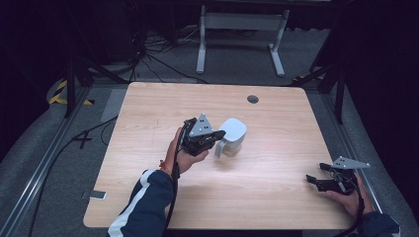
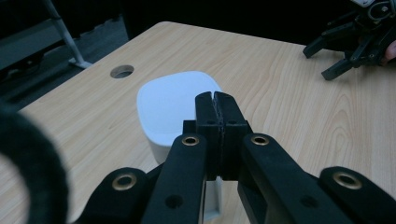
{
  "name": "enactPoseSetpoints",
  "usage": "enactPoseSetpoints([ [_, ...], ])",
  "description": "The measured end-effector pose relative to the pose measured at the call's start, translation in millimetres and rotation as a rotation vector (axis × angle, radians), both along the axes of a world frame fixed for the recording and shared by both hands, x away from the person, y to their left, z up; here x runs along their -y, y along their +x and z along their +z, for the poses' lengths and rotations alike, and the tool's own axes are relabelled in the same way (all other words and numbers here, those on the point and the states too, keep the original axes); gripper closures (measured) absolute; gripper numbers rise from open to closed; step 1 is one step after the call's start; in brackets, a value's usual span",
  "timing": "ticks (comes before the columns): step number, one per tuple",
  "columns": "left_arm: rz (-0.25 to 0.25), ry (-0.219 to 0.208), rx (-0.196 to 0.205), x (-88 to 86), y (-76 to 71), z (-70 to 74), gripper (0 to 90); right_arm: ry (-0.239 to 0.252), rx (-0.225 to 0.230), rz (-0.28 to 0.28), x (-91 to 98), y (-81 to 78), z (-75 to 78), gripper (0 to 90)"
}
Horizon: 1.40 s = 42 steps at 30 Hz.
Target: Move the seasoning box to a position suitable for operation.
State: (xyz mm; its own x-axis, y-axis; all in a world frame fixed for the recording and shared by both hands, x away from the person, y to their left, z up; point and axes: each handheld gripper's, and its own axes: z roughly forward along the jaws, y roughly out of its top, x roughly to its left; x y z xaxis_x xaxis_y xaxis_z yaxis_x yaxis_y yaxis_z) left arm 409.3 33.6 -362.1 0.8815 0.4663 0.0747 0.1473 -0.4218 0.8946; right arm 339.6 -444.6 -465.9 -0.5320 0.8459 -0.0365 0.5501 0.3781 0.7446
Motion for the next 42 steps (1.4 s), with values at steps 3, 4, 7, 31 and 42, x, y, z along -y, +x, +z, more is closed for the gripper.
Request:
enactPoseSetpoints([
  [3,-0.004,-0.004,-0.017,6.1,3.5,-4.7,89.7,0.000,0.000,-0.001,0.0,-0.1,0.0,19.8],
  [4,0.000,-0.008,-0.027,8.0,5.7,-7.6,89.7,0.001,0.000,0.000,0.0,-0.1,0.0,19.8],
  [7,0.008,0.006,-0.034,10.4,10.7,-13.6,89.7,0.000,0.002,0.001,0.2,0.2,-0.1,19.8],
  [31,0.031,-0.007,-0.018,13.7,11.1,-25.9,89.8,0.055,0.021,0.028,-7.1,4.3,17.6,44.7],
  [42,0.020,-0.011,-0.017,14.4,10.7,-26.8,89.9,0.082,0.116,0.242,-73.2,42.4,71.8,89.7],
])
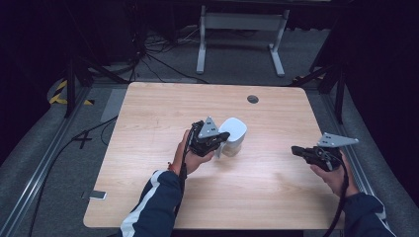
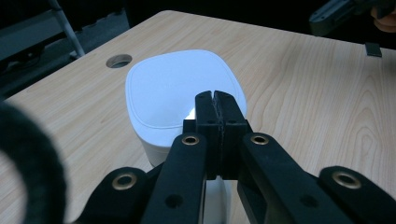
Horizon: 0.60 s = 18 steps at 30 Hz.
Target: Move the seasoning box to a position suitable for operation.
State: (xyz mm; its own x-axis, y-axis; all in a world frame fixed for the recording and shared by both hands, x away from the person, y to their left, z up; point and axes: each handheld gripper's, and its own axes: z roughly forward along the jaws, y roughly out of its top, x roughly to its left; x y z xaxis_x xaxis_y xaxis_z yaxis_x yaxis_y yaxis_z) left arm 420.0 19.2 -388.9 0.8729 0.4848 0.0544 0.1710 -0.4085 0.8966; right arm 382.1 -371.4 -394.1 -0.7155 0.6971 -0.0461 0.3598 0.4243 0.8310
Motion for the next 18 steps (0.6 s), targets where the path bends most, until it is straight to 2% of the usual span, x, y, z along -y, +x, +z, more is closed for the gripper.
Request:
enactPoseSetpoints([
  [2,-0.001,-0.003,-0.001,0.2,0.1,-0.2,89.9,-0.011,0.006,0.013,-7.0,2.9,3.5,89.8],
  [4,-0.008,-0.010,-0.002,0.6,0.0,-0.8,89.9,-0.044,0.032,0.060,-36.5,14.8,15.3,89.9],
  [6,-0.009,-0.010,0.002,0.2,0.1,-1.0,89.9,-0.074,0.043,0.084,-52.9,21.3,18.9,89.9],
  [7,-0.014,-0.003,0.012,-0.5,0.7,-0.8,89.9,-0.081,0.046,0.090,-58.1,23.4,19.7,89.9],
  [8,-0.010,-0.015,0.003,-0.5,0.1,-1.7,89.9,-0.081,0.046,0.090,-58.1,23.4,19.7,89.9],
  [12,-0.011,-0.017,0.005,-1.2,-0.2,-2.3,89.9,-0.105,0.042,0.111,-80.9,33.5,20.0,89.7],
  [13,-0.012,-0.005,0.013,-1.4,-0.3,-1.7,89.9,-0.112,0.044,0.115,-85.1,35.5,20.0,89.7],
  [16,-0.017,-0.022,0.007,-1.8,-1.0,-3.1,89.9,-0.119,0.051,0.126,-98.5,42.2,22.2,89.8],
  [18,-0.018,-0.021,0.006,-2.3,-1.0,-3.3,89.9,-0.118,0.047,0.128,-100.6,43.4,22.6,89.8],
])
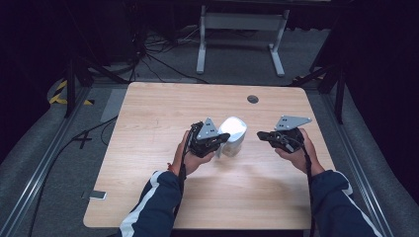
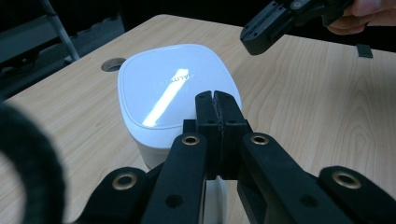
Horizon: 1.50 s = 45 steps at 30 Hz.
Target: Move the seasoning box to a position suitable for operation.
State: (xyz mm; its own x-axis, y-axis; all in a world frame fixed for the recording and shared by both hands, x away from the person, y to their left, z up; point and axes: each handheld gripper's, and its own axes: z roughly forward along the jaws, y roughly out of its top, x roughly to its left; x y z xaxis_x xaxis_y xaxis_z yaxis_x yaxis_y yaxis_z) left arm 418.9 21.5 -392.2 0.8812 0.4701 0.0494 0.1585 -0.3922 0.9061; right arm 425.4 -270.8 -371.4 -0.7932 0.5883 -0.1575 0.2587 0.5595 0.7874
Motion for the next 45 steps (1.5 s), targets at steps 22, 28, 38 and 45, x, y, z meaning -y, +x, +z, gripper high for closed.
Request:
enactPoseSetpoints([
  [22,0.008,0.004,-0.001,4.8,0.7,-3.2,89.8,-0.036,0.006,0.018,-39.4,13.6,0.7,89.9],
  [28,0.006,0.021,-0.007,6.1,0.2,-3.8,89.3,-0.007,0.025,0.031,-42.3,11.8,2.7,89.9],
  [38,0.018,0.052,-0.005,-9.0,-5.3,-0.5,87.3,-0.016,0.033,0.058,-50.7,5.1,7.8,89.9],
  [45,0.021,0.098,-0.001,-22.5,-9.8,-5.3,87.1,-0.026,0.049,0.070,-55.8,1.0,9.8,89.9],
])
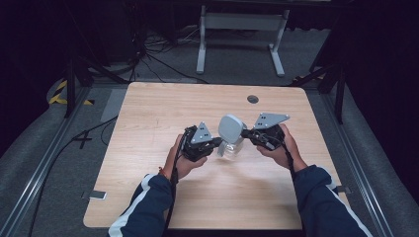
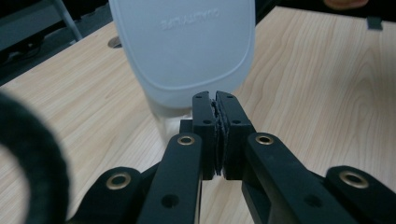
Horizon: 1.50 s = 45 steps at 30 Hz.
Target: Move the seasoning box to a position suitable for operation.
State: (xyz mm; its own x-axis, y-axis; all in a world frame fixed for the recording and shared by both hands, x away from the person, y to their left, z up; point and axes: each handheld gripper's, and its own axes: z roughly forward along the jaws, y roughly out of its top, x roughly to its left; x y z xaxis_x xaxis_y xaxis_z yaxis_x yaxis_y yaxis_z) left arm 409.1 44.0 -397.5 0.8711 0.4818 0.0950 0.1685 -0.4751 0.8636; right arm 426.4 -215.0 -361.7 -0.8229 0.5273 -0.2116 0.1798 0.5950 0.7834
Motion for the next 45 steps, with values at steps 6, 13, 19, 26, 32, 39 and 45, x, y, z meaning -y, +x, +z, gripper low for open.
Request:
enactPoseSetpoints([
  [6,0.016,0.039,-0.010,-14.8,-5.9,-5.0,86.2,0.001,0.022,0.010,-2.6,-4.4,2.6,89.8],
  [13,0.052,0.081,-0.034,-47.2,-17.0,-14.7,83.5,0.003,0.014,0.008,0.8,-6.3,4.0,89.4],
  [19,0.109,0.105,-0.060,-80.0,-24.2,-25.7,81.7,-0.010,0.008,0.002,2.0,-4.5,3.1,88.6],
  [26,0.165,0.134,-0.089,-104.7,-28.8,-40.6,70.6,-0.023,0.004,-0.006,1.9,-3.9,2.6,86.4],
  [32,0.191,0.143,-0.101,-122.6,-36.6,-46.3,63.1,-0.046,0.009,-0.013,5.2,-4.8,4.1,81.0],
  [39,0.259,0.171,-0.134,-142.2,-44.7,-58.1,45.0,-0.081,0.018,-0.038,14.8,-7.4,7.1,71.9],
  [45,0.280,0.171,-0.165,-155.4,-50.9,-68.1,32.9,-0.107,0.020,-0.082,28.3,-11.5,9.1,60.0],
])
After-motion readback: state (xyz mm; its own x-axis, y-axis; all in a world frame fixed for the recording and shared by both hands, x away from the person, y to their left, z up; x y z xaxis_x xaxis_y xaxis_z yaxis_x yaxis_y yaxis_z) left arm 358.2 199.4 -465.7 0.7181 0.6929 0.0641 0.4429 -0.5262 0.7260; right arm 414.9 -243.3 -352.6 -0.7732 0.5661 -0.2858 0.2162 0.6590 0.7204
